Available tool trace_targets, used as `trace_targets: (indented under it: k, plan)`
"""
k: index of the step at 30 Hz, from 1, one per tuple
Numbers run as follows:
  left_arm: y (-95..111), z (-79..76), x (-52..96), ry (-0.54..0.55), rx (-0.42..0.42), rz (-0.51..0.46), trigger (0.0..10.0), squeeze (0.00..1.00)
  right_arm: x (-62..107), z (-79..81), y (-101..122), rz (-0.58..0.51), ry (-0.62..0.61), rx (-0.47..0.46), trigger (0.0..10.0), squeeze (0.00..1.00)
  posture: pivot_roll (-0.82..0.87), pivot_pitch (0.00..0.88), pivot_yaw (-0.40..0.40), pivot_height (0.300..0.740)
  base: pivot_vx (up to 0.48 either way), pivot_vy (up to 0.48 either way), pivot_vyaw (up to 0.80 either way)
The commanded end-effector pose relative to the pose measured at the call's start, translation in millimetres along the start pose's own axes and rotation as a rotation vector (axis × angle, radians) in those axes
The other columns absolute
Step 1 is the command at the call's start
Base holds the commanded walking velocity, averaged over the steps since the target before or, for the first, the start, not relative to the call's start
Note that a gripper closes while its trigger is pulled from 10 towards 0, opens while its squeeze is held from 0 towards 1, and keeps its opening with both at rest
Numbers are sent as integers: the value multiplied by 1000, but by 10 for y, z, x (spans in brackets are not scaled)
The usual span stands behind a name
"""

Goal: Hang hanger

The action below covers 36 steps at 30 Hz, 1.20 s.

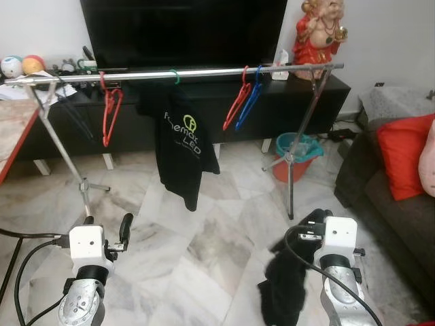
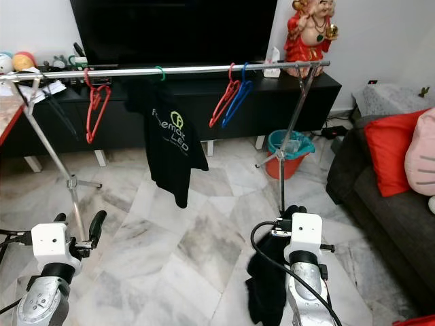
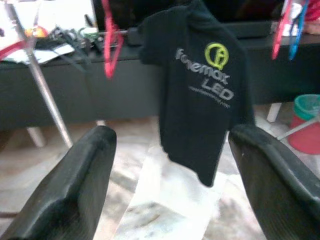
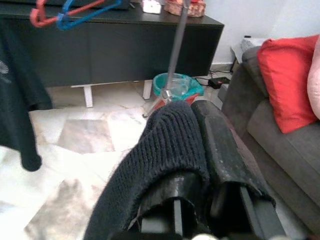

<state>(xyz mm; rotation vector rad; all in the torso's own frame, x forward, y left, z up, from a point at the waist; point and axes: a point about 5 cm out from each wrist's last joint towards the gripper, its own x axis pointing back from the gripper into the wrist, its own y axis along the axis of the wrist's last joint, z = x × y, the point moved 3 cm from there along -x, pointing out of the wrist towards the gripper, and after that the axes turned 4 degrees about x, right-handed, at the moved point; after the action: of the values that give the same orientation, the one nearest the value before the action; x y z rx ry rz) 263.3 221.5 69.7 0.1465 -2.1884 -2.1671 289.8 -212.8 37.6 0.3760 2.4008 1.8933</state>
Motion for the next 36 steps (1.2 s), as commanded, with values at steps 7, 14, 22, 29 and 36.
trace_targets:
  k: [7, 14, 22, 29, 36]
  plan:
    - [-3, -15, 4, 1, -20, 1, 10000, 0, -18, -96, -67, 16, -11, 11, 10000, 0, 71, 0, -68, 740, 335, 0, 0]
    - [-1, -45, -10, -1, -16, -3, 10000, 0, -14, -182, -291, 108, -27, 43, 10000, 0, 71, 0, -72, 740, 335, 0, 0]
    - [23, -43, -21, -2, -17, -13, 10000, 0, -15, -225, -343, 127, -40, 39, 10000, 0, 74, 0, -74, 740, 335, 0, 0]
    - [35, -95, -30, -23, -21, -17, 10000, 0, -30, -225, -359, 123, -50, 31, 10000, 0, 74, 0, -72, 740, 335, 0, 0]
    - [76, -104, -50, -25, -17, -32, 10000, 0, -50, -229, -336, 110, -55, 22, 10000, 0, 71, 0, -72, 740, 335, 0, 0]
